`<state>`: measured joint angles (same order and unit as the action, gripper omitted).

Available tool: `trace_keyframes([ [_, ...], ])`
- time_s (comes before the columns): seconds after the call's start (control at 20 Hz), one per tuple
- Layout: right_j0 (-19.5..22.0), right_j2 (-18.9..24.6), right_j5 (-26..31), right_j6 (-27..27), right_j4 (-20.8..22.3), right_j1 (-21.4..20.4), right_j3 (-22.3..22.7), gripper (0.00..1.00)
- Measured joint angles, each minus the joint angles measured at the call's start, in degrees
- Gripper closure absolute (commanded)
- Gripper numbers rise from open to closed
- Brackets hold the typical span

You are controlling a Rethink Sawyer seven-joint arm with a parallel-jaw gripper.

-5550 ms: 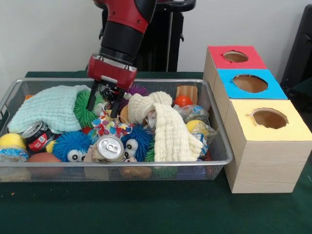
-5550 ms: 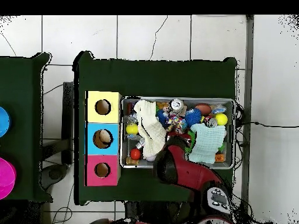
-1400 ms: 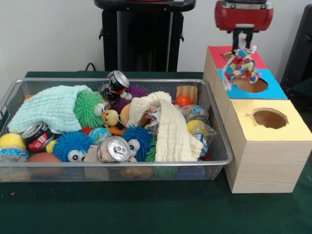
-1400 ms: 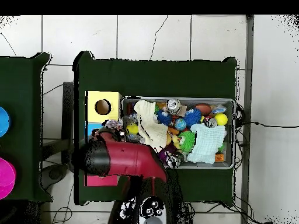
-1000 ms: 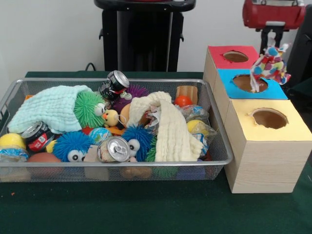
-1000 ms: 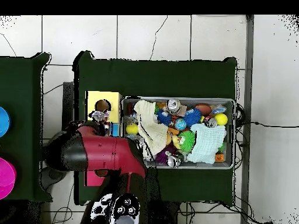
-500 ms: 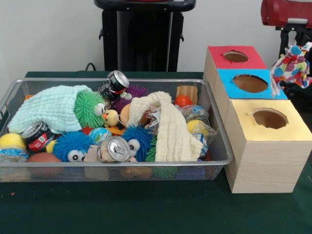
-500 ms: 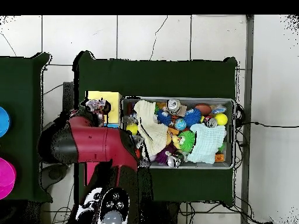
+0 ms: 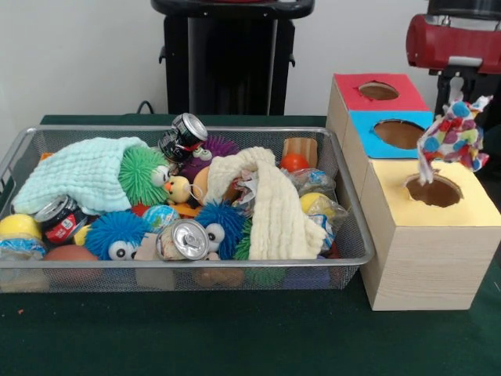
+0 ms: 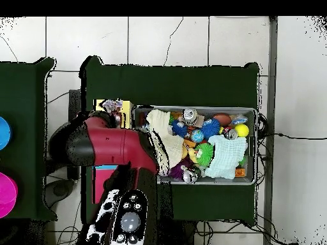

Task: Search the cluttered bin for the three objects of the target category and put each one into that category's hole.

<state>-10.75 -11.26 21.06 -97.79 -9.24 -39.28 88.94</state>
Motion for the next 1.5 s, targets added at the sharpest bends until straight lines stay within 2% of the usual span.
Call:
trace_keyframes([
  [0.25, 1.34, -0.02, -2.03, 0.0, -0.02, 2.44, -0.11, 1.0],
  [0.7, 1.16, -0.01, -3.74, 0.0, -0.84, 6.38, -0.12, 1.0],
  [1.5, -5.1, -0.36, -3.75, 0.0, -6.56, 7.62, -0.14, 1.0],
])
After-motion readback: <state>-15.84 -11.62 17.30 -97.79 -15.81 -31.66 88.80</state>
